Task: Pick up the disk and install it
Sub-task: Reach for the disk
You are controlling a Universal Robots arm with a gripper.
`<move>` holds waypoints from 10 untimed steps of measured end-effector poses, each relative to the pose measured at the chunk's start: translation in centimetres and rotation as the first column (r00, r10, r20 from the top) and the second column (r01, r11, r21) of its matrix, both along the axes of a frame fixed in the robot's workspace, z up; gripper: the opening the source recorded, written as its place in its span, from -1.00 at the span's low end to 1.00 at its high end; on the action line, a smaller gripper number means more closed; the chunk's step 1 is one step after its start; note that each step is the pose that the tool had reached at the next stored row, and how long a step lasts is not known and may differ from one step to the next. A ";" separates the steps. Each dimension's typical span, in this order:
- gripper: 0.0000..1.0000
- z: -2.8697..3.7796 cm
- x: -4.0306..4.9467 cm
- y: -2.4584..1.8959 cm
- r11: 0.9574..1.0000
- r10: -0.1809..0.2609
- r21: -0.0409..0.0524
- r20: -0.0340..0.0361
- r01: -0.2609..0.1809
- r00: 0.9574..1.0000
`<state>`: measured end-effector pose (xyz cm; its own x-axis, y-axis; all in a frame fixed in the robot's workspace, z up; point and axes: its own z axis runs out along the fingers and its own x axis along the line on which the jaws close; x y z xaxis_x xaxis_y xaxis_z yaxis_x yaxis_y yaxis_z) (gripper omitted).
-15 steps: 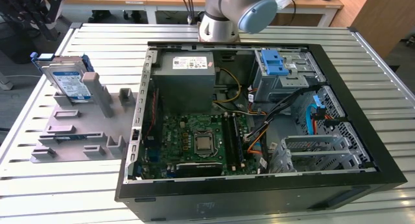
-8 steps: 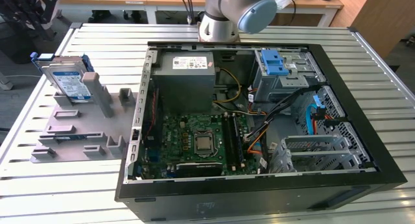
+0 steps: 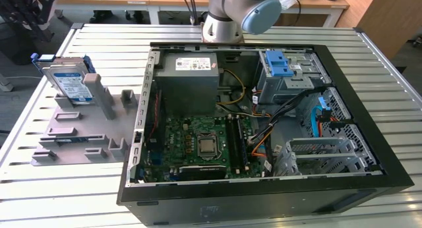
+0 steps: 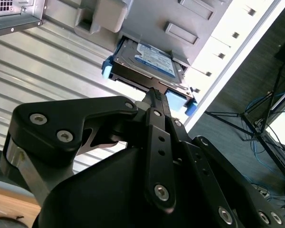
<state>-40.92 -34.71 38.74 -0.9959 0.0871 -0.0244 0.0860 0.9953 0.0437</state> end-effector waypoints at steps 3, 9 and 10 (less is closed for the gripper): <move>-0.79 -0.02 -0.21 0.01 1.000 -0.001 0.000 0.000 0.001 1.000; -0.79 -0.03 -0.90 0.01 1.000 -0.002 0.000 0.000 0.002 1.000; -0.79 -0.03 -1.00 0.01 1.000 -0.002 0.000 0.000 0.002 1.000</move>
<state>-41.93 -34.70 38.71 -0.9958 0.0887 -0.0243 0.0876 0.9952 0.0436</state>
